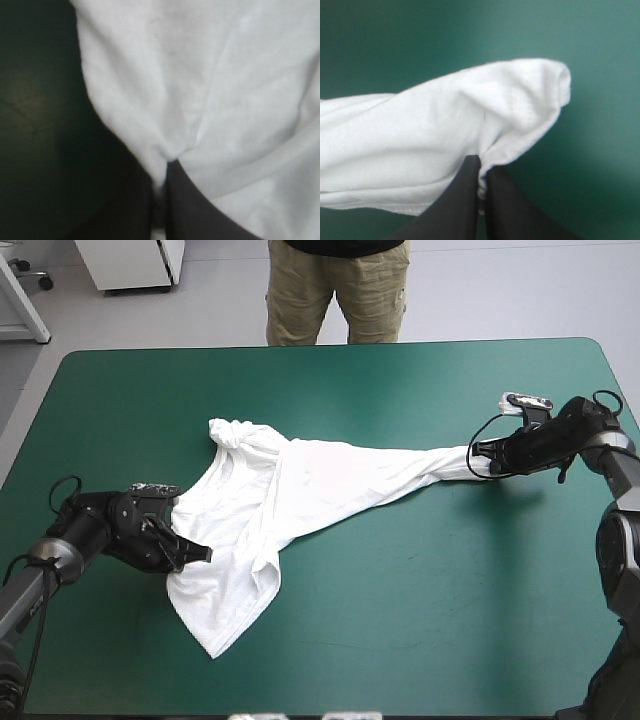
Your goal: Fold the cloth
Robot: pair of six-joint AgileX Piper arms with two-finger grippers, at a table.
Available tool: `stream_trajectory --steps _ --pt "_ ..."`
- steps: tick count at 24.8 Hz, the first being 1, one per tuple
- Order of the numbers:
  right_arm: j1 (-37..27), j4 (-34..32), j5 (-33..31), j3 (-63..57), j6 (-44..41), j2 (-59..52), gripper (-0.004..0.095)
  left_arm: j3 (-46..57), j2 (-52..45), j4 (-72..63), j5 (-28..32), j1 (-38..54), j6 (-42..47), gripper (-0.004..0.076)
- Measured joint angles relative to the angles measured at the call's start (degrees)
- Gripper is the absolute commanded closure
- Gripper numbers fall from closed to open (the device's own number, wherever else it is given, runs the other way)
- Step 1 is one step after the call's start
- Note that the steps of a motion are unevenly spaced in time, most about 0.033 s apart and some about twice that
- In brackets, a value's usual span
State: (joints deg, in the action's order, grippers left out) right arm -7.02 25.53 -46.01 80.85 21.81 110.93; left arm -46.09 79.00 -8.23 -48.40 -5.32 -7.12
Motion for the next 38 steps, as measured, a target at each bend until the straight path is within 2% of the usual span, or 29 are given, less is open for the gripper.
stream_trajectory --steps 3,8,10,11,16,18,22,26,30,38 --pt "0.1 -2.1 -1.9 -0.3 -0.5 -1.8 0.0917 -6.1 0.1 -1.8 -5.6 0.0 -2.2 0.0733" --pt "0.1 -9.5 -2.5 -0.3 -4.6 -10.1 0.0925 -22.8 0.1 -3.3 -13.4 0.0 -4.4 0.0733" --pt "0.1 -15.6 -3.1 -0.3 -7.7 -17.9 0.0925 -35.9 0.1 -1.1 -20.2 0.0 -4.6 0.0733" --pt "0.1 -16.8 -3.2 -0.3 -8.2 -19.9 0.0925 -40.1 0.1 -0.3 -21.6 0.0 -4.8 0.0733" --pt "0.1 -25.5 -3.9 -0.1 -13.4 -36.4 0.0925 -65.8 -0.6 9.6 -23.4 -0.1 -1.3 0.0733" --pt "0.1 -26.8 -2.0 1.4 -14.1 -42.6 0.0925 -75.1 -1.3 15.3 -23.4 -0.1 0.8 0.0733" --pt "0.1 -25.9 2.2 6.4 -13.7 -51.7 0.0925 -87.6 -2.3 19.1 -23.4 -0.1 2.4 0.0733" --pt "0.1 -23.0 3.8 11.5 -11.6 -57.4 0.0925 -92.3 -3.0 17.6 -23.4 -0.1 2.7 0.0733" --pt "0.1 -17.9 2.5 15.8 -7.4 -61.6 0.0925 -93.4 -5.2 16.4 -23.5 -0.1 2.3 0.0733" --pt "0.1 -12.5 -10.8 15.8 -4.7 -62.8 0.0925 -90.4 -9.8 19.0 -23.5 -0.1 0.4 0.0733"
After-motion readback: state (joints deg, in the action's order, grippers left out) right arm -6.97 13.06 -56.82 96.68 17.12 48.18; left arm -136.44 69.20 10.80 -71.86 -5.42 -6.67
